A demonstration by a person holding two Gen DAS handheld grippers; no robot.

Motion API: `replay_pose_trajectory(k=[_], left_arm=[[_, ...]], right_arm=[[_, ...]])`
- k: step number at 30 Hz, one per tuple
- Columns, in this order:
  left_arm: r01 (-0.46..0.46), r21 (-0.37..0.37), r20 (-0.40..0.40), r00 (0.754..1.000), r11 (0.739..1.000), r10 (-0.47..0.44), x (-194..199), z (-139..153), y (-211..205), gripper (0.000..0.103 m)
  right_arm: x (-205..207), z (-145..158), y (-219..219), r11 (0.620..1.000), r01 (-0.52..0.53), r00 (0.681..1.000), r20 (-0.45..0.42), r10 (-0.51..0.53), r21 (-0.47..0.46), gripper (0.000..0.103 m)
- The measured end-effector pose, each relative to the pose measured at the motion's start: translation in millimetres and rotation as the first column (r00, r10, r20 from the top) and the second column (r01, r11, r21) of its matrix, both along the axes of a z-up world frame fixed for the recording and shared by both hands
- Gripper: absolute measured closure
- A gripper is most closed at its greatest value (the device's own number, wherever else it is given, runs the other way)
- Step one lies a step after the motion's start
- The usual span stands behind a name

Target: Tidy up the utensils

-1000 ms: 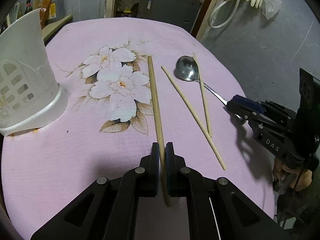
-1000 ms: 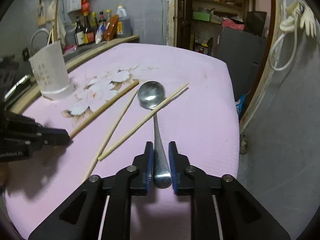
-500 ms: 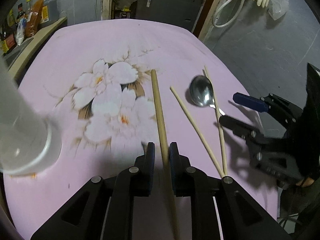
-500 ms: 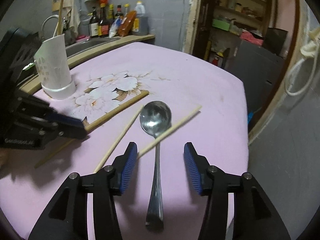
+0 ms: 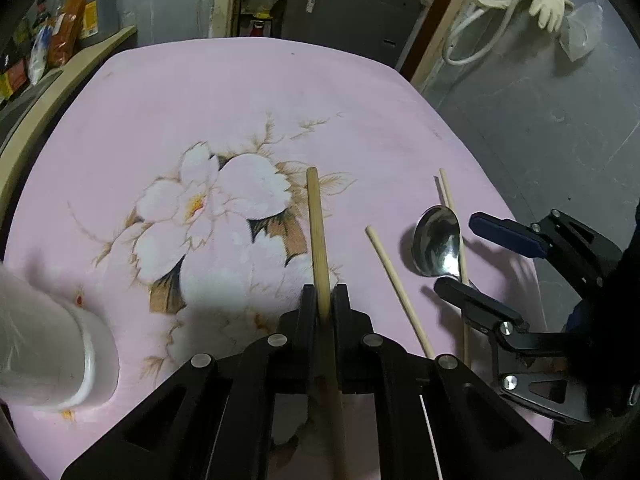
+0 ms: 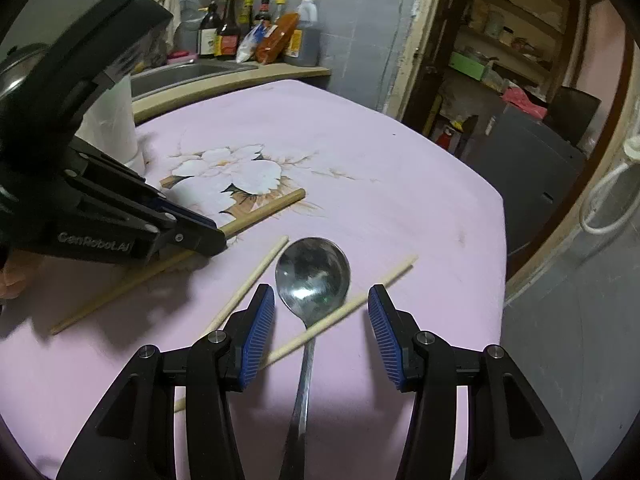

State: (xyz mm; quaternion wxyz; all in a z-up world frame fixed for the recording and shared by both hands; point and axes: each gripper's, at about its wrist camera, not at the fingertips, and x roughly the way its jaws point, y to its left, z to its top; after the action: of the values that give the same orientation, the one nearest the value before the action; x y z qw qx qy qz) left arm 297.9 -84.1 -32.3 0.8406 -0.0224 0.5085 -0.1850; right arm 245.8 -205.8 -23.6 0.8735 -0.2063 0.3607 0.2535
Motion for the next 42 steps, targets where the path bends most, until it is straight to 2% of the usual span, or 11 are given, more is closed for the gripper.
replay_pose_trajectory(k=[7,12,13,14,18,21,25,28,34,38,42], left_arm=[[-0.004,0.001,0.003,1.0,1.0,0.004,-19.9,1.3,11.6,0.098],[-0.001,0.006,0.018,1.0,1.0,0.0,-24.2,1.3,11.4,0.098],[0.001,0.011,0.02,1.0,1.0,-0.001,-23.9,0.6,10.0,0.098],[0.004,0.02,0.026,1.0,1.0,-0.005,-24.6,0.4,8.1,0.098],[0.009,0.014,0.046,0.999,1.0,-0.01,-29.8,-1.4,1.8,0.098],[0.009,-0.019,0.073,0.997,1.0,-0.007,-35.7,-0.6,2.9,0.099],[0.001,-0.047,0.18,0.984,0.999,0.007,-58.7,15.0,8.7,0.099],[-0.006,-0.065,0.31,0.95,0.998,0.026,-81.5,33.2,14.0,0.099],[-0.056,-0.126,0.458,0.882,0.99,0.109,-111.6,54.5,29.8,0.099],[-0.062,-0.146,0.471,0.873,0.987,0.124,-121.9,57.3,42.3,0.098],[-0.08,-0.166,0.475,0.867,0.983,0.15,-130.3,56.1,55.8,0.098]], right_arm=[[7.1,-11.0,14.7,0.995,-0.025,1.0,-0.003,0.025,-0.095,0.056],[20.2,-13.4,12.9,0.997,-0.015,0.999,-0.05,0.012,-0.077,0.057],[22.4,-13.6,11.0,0.998,-0.012,0.998,-0.065,0.008,-0.064,0.058],[23.0,-13.4,8.9,0.999,-0.01,0.997,-0.076,0.006,-0.051,0.064],[20.9,-11.6,10.4,0.999,0.005,0.997,-0.074,-0.009,-0.047,0.065],[13.0,-7.5,14.5,0.998,0.005,1.0,-0.026,-0.006,-0.057,0.065],[-5.5,8.6,10.2,1.0,0.022,0.997,0.069,-0.021,-0.011,0.065],[-25.4,20.9,9.8,0.999,0.026,0.987,0.156,-0.03,0.033,0.065],[-56.5,45.2,21.6,0.995,-0.003,0.954,0.3,-0.027,0.1,0.066],[-69.1,59.2,30.0,0.989,-0.03,0.934,0.357,-0.025,0.148,0.066],[-75.8,66.1,36.9,0.983,-0.044,0.927,0.375,-0.027,0.18,0.067]])
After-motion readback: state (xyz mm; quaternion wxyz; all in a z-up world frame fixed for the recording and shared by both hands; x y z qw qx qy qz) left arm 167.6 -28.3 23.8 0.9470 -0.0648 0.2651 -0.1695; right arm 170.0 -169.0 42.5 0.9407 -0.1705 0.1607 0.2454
